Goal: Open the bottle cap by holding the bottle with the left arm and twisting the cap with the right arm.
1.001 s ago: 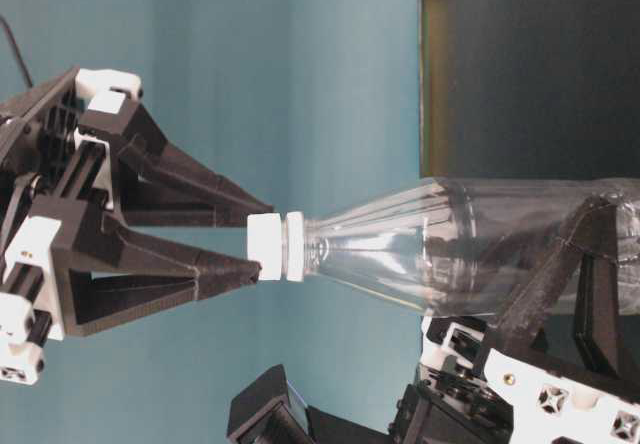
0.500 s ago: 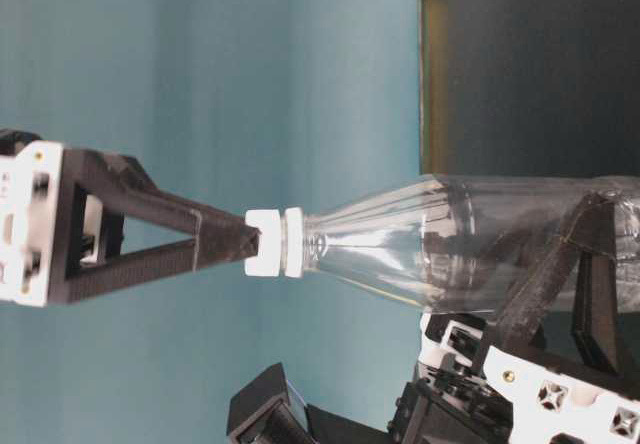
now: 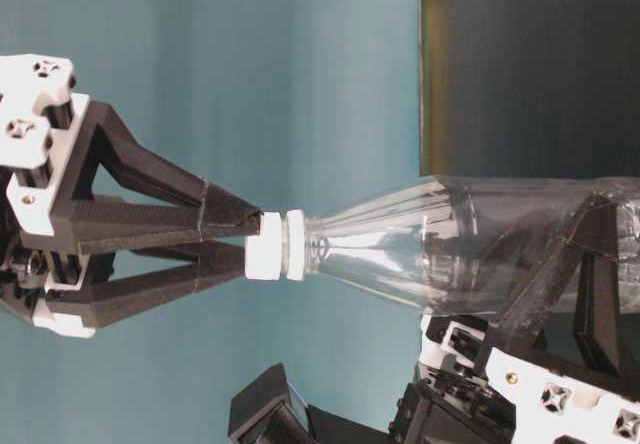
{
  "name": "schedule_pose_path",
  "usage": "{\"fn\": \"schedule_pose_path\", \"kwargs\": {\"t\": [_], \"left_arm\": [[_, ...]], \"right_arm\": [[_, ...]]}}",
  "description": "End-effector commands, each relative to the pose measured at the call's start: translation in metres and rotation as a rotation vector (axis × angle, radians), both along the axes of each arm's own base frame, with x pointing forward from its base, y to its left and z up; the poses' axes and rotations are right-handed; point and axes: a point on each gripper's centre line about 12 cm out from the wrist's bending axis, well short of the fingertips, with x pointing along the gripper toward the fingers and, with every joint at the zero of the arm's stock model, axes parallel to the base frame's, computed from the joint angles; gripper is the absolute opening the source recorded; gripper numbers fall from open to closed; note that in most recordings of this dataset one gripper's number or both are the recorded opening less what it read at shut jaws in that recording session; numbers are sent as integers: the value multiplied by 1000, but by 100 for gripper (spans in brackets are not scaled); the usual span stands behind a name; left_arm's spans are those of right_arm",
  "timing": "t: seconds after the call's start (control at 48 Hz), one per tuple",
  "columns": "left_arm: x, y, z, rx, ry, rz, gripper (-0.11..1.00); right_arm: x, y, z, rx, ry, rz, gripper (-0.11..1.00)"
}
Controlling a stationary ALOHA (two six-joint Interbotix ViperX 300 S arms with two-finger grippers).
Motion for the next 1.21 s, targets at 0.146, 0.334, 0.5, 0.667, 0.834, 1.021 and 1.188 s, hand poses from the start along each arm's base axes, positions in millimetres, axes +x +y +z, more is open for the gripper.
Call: {"fn": "schedule_pose_path", "kwargs": {"t": [0.146,0.334,0.5,0.667,0.834,1.021,1.188], "left_arm": [[2,-3,4,-7,-10,-6,81],[2,-2,4,-6,-10,-5,81],[2,0,4,-5,-10,-1,81],[2,0,4,-10,-10,0,81],[3,-1,4,-12,-12,0,81],[2,-2,4,-15,-8,-2,81],[2,-2,4,-16,-8,-1,81]], "right_arm": [[0,5,6,3,-32,8,38],[0,5,6,28,-41,-69,38],[-3,7,3,33,-31,-84,38],[-4,7,2,35,-49,-87,48],[-1,13,8,44,-92,-86,80],[-2,14,27,63,-131,-160,79],[-11,21,49,113,-149,-281,79]]}}
